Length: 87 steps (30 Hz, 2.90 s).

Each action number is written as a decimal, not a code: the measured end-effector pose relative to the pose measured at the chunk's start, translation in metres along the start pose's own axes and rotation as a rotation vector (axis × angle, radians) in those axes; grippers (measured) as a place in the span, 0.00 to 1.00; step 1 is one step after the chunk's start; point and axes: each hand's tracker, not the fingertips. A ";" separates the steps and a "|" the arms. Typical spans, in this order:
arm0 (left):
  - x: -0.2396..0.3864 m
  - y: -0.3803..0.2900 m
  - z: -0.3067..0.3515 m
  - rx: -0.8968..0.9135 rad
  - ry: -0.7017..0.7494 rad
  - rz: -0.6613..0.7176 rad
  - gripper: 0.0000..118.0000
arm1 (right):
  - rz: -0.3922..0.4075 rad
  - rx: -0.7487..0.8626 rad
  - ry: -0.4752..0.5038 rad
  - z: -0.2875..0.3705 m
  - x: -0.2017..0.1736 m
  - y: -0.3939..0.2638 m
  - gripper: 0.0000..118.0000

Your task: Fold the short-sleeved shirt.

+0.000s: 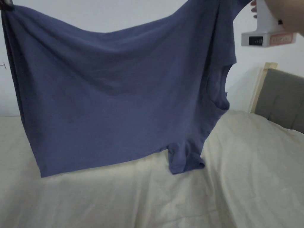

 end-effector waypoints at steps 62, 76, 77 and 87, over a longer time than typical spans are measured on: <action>-0.084 -0.466 0.298 -0.762 0.069 0.029 0.77 | -0.123 -0.947 0.208 0.380 0.019 -0.486 0.95; -0.063 -0.421 0.408 -0.212 0.127 0.182 0.00 | -0.447 -0.301 0.230 0.472 -0.013 -0.403 0.03; -0.065 -0.424 0.408 -0.219 0.110 0.179 0.00 | -0.523 -0.326 0.316 0.469 -0.015 -0.405 0.03; -0.062 -0.420 0.367 -0.462 0.028 0.134 0.00 | -0.416 -0.427 0.368 0.458 -0.035 -0.405 0.03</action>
